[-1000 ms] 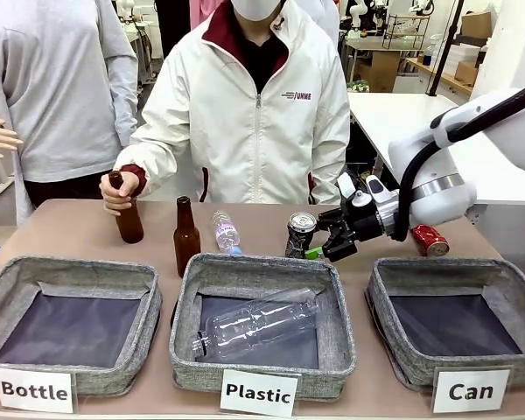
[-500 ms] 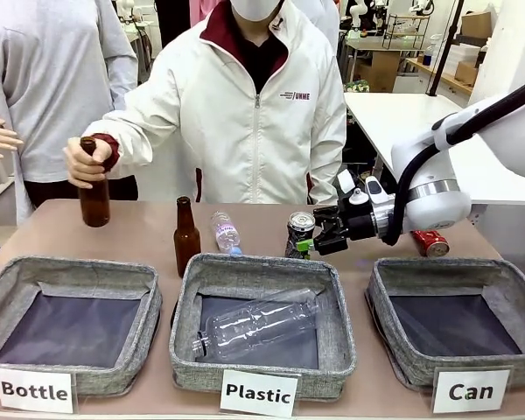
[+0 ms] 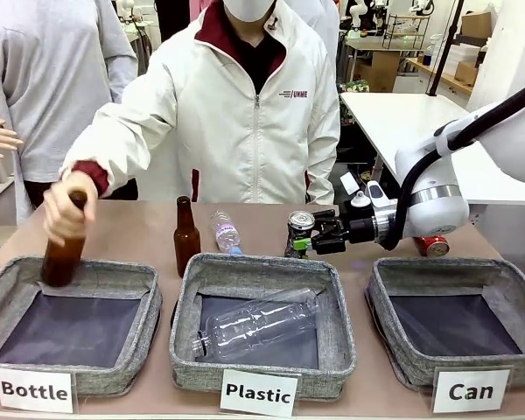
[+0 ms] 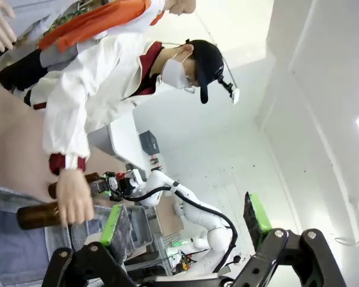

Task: Sort the can waste into the basket.
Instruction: Pick up the can waste from the table and place it in the right Fabric basket.

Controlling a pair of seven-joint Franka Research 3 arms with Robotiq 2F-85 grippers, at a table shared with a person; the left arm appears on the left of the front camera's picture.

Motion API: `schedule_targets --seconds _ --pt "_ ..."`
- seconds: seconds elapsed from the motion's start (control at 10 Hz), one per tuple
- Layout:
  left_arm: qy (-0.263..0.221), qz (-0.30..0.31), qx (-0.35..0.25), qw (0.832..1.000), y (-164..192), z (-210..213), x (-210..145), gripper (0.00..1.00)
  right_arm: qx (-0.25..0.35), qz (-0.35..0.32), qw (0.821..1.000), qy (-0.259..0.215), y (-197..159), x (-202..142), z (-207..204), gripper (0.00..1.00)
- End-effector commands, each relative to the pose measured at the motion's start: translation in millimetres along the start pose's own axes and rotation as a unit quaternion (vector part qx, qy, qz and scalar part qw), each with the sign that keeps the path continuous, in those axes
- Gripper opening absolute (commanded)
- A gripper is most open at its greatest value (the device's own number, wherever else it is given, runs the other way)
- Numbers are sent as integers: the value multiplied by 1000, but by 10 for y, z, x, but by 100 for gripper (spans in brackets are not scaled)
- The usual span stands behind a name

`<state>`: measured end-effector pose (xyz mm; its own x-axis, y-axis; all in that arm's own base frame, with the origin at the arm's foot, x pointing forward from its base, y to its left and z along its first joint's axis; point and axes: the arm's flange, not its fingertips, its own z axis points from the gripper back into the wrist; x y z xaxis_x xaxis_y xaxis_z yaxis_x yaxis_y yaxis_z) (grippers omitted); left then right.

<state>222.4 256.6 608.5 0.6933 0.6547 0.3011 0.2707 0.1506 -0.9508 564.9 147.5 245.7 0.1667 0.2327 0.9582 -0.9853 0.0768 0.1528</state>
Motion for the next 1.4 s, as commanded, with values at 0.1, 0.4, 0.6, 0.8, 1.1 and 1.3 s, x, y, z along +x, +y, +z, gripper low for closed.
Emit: schedule_targets --seconds 0.1,0.4,0.6,0.8,1.1,1.3 --pt "-1 12 -12 1000 142 -116 58 100 -1 15 1000 -15 -53 8 -10 24" --pt "8 15 -11 1000 153 -180 53 100 0 14 1000 -15 -58 21 -7 0" --pt "12 17 -7 1000 181 -204 30 100 1 15 1000 -8 -48 28 -6 0" --pt "20 18 -6 1000 222 -290 2 100 8 27 1000 -7 -3 160 59 0" --pt "90 39 -3 995 451 -783 -274 100 19 42 998 34 336 924 606 0" --pt "132 56 9 990 676 -1211 -598 100 45 58 993 90 742 1323 986 0"
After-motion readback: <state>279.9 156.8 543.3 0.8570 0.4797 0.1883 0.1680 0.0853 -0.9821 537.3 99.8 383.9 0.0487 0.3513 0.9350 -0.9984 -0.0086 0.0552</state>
